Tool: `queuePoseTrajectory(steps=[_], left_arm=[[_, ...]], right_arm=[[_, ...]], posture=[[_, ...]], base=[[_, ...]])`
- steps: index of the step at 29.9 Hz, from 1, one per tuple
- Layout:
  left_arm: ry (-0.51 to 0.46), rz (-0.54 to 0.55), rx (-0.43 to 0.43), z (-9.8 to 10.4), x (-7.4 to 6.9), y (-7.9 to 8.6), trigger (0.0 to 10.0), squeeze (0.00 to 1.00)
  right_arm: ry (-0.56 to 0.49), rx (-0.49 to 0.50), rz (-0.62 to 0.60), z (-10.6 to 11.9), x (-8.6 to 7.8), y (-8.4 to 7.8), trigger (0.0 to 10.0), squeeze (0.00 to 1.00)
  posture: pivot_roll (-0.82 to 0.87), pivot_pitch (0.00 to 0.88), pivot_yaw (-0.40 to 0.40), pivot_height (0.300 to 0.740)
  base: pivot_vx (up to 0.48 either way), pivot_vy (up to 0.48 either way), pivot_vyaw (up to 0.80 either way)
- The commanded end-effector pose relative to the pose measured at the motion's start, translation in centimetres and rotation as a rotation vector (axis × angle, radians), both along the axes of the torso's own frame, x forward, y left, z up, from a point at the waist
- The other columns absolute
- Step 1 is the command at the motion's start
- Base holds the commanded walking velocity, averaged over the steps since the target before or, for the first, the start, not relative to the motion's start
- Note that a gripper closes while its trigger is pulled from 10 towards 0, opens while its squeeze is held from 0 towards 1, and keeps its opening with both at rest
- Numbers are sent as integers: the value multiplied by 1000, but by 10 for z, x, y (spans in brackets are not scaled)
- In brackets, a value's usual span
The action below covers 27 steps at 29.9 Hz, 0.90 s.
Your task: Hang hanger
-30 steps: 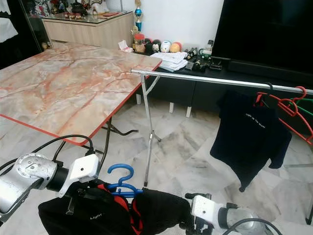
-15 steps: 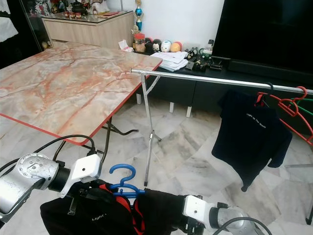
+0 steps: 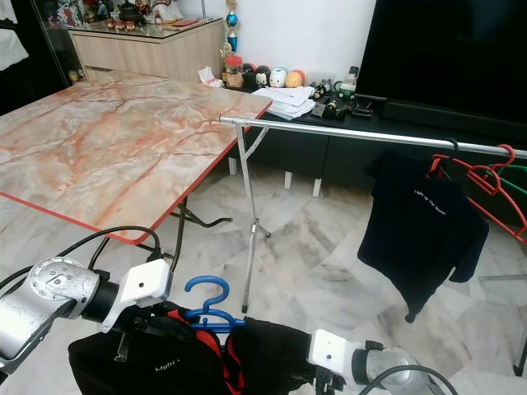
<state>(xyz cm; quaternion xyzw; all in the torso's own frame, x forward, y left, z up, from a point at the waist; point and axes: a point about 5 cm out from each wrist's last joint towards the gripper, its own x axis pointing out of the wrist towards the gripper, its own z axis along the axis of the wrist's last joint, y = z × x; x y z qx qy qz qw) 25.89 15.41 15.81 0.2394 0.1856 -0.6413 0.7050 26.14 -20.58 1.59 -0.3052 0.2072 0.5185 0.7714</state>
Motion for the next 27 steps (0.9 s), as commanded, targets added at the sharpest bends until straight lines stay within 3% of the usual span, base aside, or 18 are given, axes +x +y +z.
queuePoseTrajectory(steps=[1, 27], left_arm=[[-24, -15, -5, 8, 1, -1, 0, 0], [-31, -26, 7, 9, 1, -1, 0, 0]], right_arm=[[-9, -12, 12, 3, 2, -1, 0, 0], [97, 49, 70, -1, -10, -2, 0, 0]], posture=[[145, 0, -6, 740], [149, 0, 4, 740]], base=[[0, 0, 0], [0, 0, 0]])
